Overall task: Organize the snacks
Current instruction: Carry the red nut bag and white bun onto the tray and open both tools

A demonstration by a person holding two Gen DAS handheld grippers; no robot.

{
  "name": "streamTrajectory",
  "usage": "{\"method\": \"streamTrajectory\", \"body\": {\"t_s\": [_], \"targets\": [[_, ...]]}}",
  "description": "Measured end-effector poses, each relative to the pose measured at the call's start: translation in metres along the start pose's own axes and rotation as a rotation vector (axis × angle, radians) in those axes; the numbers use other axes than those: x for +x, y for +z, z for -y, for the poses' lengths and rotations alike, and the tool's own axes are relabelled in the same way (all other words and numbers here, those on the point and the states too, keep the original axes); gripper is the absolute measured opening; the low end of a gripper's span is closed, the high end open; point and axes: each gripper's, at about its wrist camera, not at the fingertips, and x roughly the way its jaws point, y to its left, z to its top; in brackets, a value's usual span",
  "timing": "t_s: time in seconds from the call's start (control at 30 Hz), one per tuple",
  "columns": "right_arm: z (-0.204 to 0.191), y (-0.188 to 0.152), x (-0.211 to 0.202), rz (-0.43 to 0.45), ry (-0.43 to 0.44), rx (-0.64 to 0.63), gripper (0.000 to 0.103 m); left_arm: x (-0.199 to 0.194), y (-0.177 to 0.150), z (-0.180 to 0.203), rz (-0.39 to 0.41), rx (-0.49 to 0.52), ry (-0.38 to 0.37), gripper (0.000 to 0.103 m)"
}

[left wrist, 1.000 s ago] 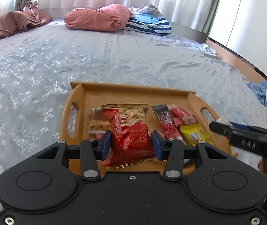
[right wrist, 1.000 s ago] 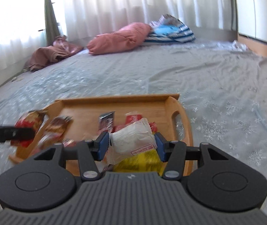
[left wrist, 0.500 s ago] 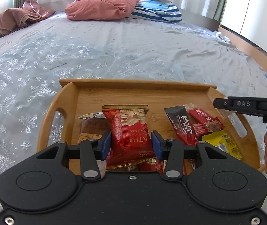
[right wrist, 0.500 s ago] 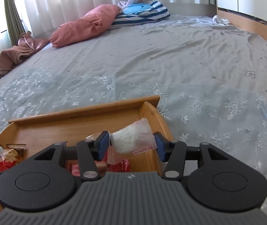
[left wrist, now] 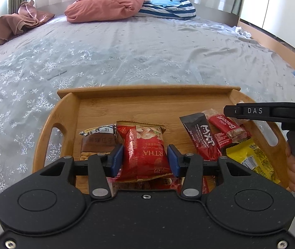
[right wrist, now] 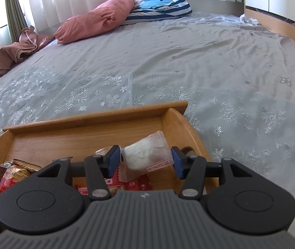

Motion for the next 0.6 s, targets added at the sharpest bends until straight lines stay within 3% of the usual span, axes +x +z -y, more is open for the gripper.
{"method": "streamTrajectory", "body": {"t_s": [0.23, 0.4, 0.43, 0.6], "targets": [[0.003, -0.002, 0.001, 0.003, 0.021, 0.029, 0.059, 0.0, -0.001, 0.001, 0.001, 0.01, 0.002, 0.044], [0.004, -0.002, -0.001, 0.01, 0.03, 0.035, 0.068, -0.001, -0.001, 0.001, -0.005, 0.008, -0.002, 0.047], [0.005, -0.003, -0.003, 0.014, 0.03, 0.038, 0.074, -0.002, -0.001, 0.001, -0.006, 0.008, -0.003, 0.05], [0.008, -0.002, -0.012, 0.023, 0.045, 0.074, 0.079, -0.016, 0.0, -0.002, 0.024, 0.022, -0.02, 0.079]]}}
